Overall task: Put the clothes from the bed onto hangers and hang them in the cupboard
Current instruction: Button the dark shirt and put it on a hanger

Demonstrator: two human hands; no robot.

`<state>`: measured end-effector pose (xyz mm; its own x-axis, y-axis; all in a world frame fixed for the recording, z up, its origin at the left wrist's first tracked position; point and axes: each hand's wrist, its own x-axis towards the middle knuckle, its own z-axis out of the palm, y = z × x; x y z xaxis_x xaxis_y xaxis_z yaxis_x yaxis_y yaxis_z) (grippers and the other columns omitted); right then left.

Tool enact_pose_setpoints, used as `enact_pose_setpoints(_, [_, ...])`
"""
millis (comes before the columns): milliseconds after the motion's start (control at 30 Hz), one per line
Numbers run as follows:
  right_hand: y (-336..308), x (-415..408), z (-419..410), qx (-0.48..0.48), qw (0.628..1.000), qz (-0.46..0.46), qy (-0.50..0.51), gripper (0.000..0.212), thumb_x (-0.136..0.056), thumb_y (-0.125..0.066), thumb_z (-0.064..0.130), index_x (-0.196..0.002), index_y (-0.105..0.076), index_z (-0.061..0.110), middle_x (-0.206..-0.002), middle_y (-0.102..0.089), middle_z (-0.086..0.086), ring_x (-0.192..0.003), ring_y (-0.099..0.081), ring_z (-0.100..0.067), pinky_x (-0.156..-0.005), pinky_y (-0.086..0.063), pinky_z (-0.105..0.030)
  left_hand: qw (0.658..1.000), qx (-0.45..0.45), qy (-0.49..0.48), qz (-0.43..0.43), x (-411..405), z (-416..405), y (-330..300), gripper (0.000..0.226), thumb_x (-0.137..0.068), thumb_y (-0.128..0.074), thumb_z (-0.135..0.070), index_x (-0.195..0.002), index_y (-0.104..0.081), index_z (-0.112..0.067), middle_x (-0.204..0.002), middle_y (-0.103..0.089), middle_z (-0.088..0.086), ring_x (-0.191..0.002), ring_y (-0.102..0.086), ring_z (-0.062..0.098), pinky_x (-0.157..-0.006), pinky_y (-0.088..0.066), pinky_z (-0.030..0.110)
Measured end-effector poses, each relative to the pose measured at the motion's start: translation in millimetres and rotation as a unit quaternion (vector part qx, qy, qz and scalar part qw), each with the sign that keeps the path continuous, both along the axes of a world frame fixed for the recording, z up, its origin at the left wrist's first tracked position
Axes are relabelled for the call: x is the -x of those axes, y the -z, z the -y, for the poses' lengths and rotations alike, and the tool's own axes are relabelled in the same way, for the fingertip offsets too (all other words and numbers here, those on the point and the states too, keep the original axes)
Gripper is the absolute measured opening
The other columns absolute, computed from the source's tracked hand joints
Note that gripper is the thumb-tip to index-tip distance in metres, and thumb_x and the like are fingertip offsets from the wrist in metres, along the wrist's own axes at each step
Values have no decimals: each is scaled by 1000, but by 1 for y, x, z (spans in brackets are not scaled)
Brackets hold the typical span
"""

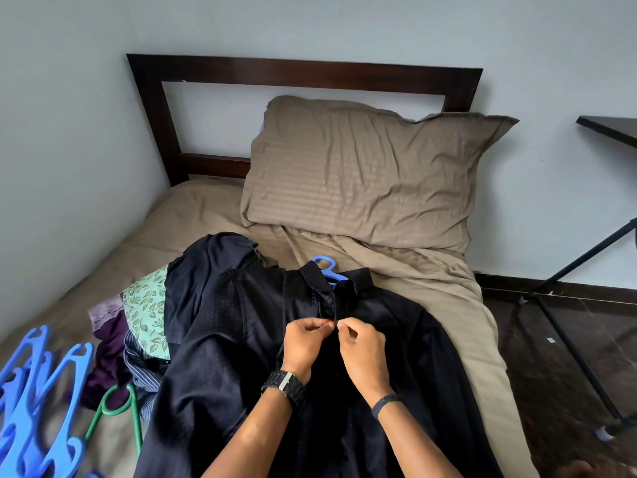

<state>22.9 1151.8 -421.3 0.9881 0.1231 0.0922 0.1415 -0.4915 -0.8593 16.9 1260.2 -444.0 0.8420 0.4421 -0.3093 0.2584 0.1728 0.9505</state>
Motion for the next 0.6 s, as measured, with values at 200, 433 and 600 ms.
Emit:
enact_pose_setpoints(200, [4, -3, 6, -8, 1000, -12, -8, 10, -88, -63, 7, -90, -69, 15, -67, -67, 6, -61, -65, -11, -61, -58, -34, 999, 35, -6, 8, 0, 4, -7, 11, -82, -70, -1, -72, -70, -7, -71, -70, 10, -66, -65, 17, -62, -50, 25])
enact_pose_setpoints(433, [2, -2, 4, 1, 1000, -5, -3, 7, -86, -65, 9, -84, -63, 15, -60, -64, 5, -52, -60, -9, -53, -52, -20, 999, 25, 36, 27, 2, 4, -9, 12, -88, -61, -4, -83, -71, 1, -85, -71, 19, -77, -66, 21, -73, -53, 29])
enact_pose_setpoints(600, [1, 0, 0, 4, 1000, -3, 24, 14, -85, -64, 9, -76, -56, 17, -57, -61, 3, -49, -55, -6, -46, -41, -13, 997, 13, 61, 45, 5, 9, -14, 27, -90, -64, -19, -68, -73, -6, -73, -72, 11, -68, -63, 14, -66, -49, 24])
